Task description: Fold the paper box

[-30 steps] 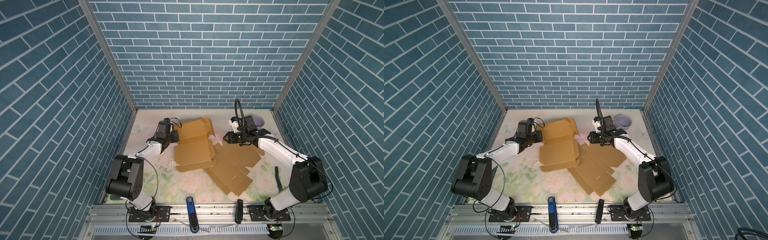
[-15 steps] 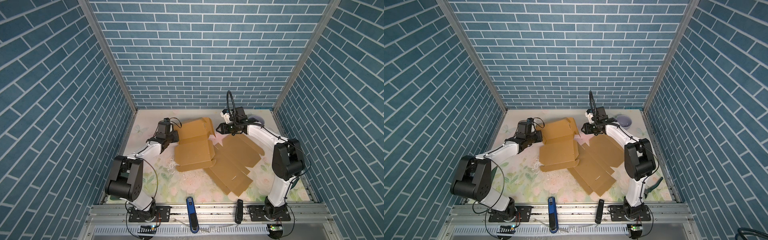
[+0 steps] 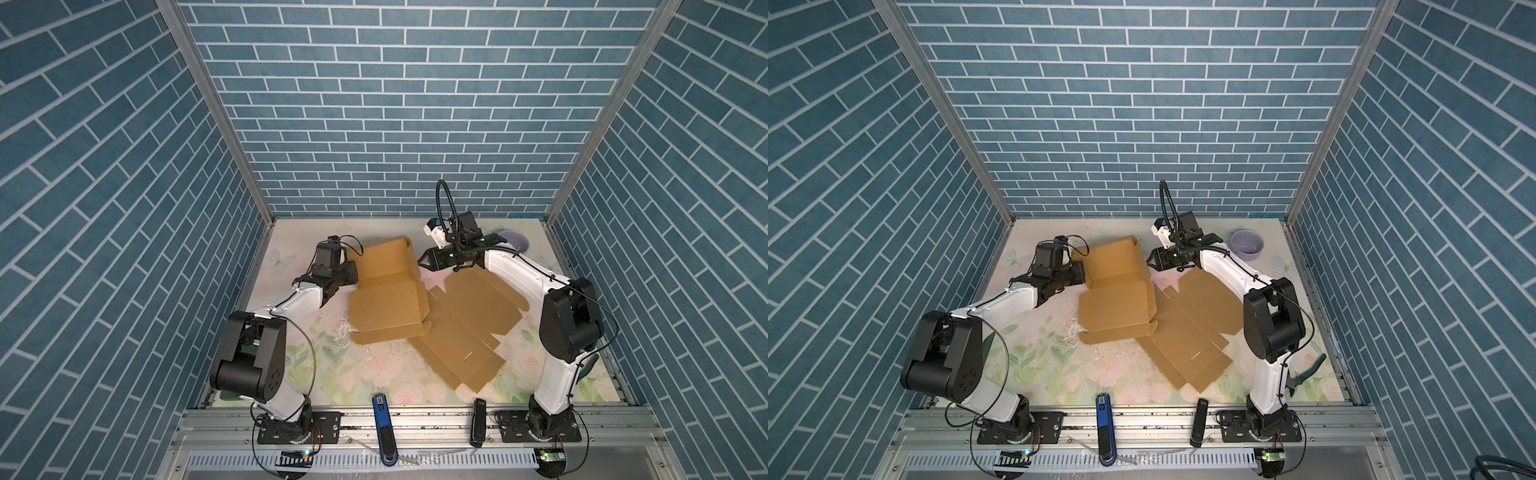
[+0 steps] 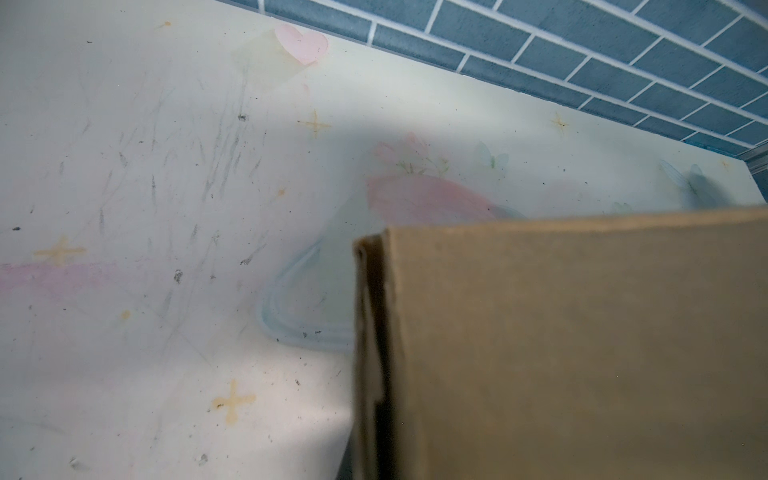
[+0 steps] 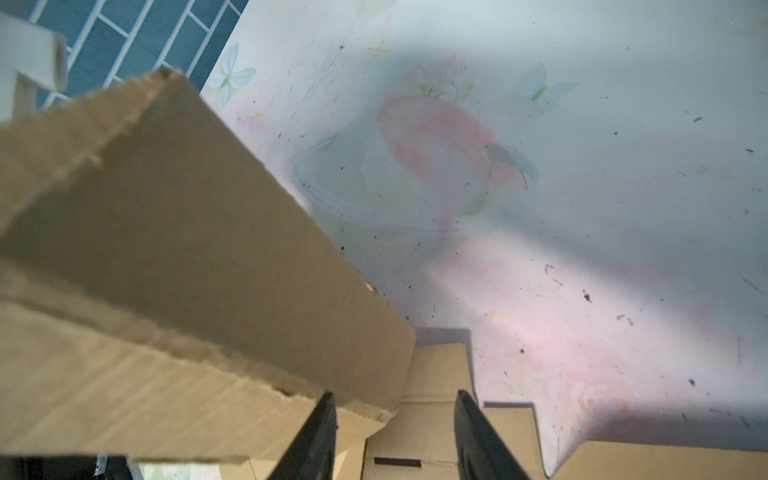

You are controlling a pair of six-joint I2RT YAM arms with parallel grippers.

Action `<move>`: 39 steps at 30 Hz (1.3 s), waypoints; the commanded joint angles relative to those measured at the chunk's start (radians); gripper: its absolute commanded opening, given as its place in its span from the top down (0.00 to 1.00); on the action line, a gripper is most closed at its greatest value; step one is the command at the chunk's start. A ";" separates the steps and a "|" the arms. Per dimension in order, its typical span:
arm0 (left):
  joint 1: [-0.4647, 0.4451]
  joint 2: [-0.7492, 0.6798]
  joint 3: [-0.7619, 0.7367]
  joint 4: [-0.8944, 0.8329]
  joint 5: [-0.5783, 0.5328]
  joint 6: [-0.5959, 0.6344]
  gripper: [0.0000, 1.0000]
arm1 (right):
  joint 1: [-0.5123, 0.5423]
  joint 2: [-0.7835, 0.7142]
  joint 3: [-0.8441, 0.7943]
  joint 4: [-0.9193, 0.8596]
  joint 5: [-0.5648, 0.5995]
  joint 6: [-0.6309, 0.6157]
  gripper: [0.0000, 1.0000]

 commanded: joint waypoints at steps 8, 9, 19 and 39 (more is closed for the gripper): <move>0.002 -0.007 -0.014 0.036 0.030 0.008 0.99 | 0.021 0.034 0.099 -0.033 -0.010 -0.083 0.54; 0.002 -0.007 -0.014 0.041 0.042 0.014 0.99 | 0.022 0.041 0.107 -0.032 -0.011 -0.087 0.54; 0.001 0.004 -0.006 0.056 0.088 0.051 0.98 | 0.028 0.100 0.184 -0.035 -0.038 -0.113 0.54; -0.045 0.035 0.046 -0.010 0.033 0.068 0.99 | 0.096 0.165 0.198 0.014 0.099 -0.097 0.62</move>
